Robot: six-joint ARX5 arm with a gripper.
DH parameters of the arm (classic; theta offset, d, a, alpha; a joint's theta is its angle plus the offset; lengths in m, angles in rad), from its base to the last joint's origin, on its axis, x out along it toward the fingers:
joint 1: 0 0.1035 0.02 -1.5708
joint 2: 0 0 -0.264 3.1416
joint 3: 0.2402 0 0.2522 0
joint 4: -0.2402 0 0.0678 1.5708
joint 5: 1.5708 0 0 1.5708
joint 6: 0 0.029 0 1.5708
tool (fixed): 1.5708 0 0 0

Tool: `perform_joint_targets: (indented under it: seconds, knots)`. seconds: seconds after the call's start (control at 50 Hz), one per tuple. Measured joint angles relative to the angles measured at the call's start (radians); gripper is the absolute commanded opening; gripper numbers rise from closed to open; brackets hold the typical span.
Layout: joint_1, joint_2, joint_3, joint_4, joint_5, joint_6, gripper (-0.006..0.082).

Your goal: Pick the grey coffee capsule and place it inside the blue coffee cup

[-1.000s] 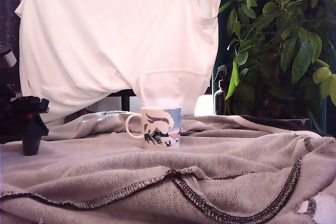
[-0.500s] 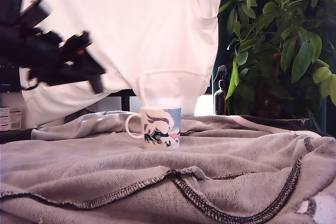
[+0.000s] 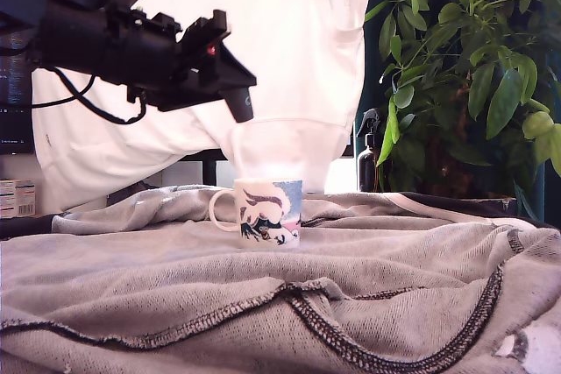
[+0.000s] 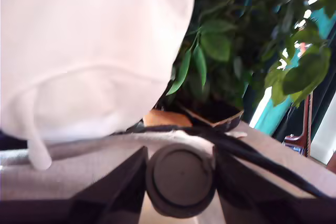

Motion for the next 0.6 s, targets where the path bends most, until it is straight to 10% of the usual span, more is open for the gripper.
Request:
perform_joint_targets:
  seconds: [0.6]
  knots:
    - [-0.042, 0.150, 0.051, 0.026, -0.032, 0.000, 0.0212]
